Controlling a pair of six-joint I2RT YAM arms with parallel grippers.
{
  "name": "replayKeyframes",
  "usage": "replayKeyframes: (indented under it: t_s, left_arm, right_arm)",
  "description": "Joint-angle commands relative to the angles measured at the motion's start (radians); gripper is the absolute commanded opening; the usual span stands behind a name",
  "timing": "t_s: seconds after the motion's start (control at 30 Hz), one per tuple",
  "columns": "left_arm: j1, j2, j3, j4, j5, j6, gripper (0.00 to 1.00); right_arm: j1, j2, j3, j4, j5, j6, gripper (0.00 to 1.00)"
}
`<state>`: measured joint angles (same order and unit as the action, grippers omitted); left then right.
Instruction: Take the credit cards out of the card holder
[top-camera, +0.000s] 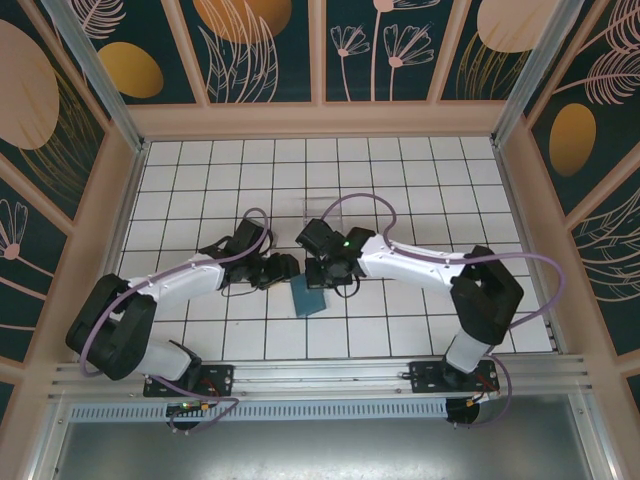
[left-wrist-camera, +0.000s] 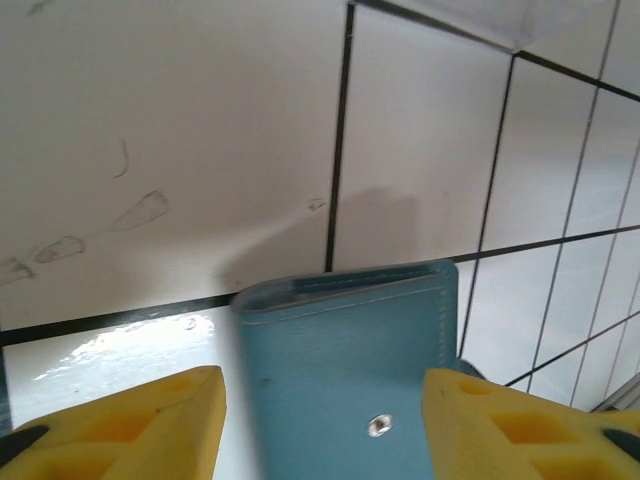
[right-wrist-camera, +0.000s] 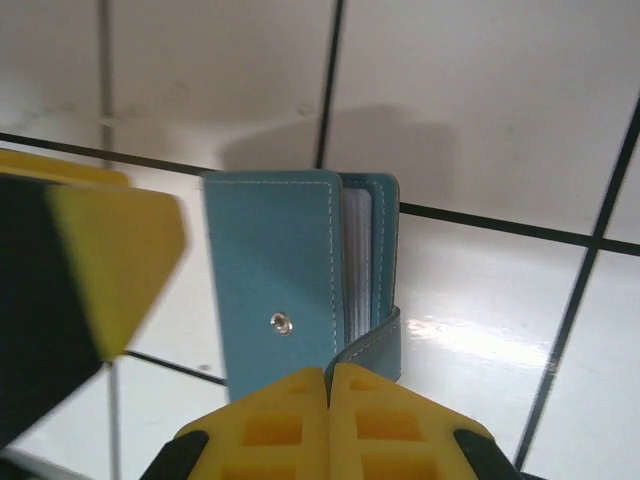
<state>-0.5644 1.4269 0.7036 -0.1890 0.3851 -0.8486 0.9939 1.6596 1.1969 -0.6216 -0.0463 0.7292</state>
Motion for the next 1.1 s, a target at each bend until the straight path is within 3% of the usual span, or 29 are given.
replayKeyframes:
  t_s: [0.0,0.4,1.07]
  left_arm:
    - [-0.011,-0.014,0.019,-0.052,0.005,0.021,0.57]
    - [-0.028,-0.019,0.041,-0.066,-0.021,0.018,0.58]
    - [-0.028,-0.011,0.031,-0.05,-0.014,0.013,0.55]
  right_arm:
    - [-0.008,-0.066,0.005,0.054,-0.041,0.043,0.0]
    - [-0.004,-0.138,0.024,0.069,-0.061,0.059,0.0]
    - [-0.011,-0.145,0.006,-0.015,0.029,0.036,0.0]
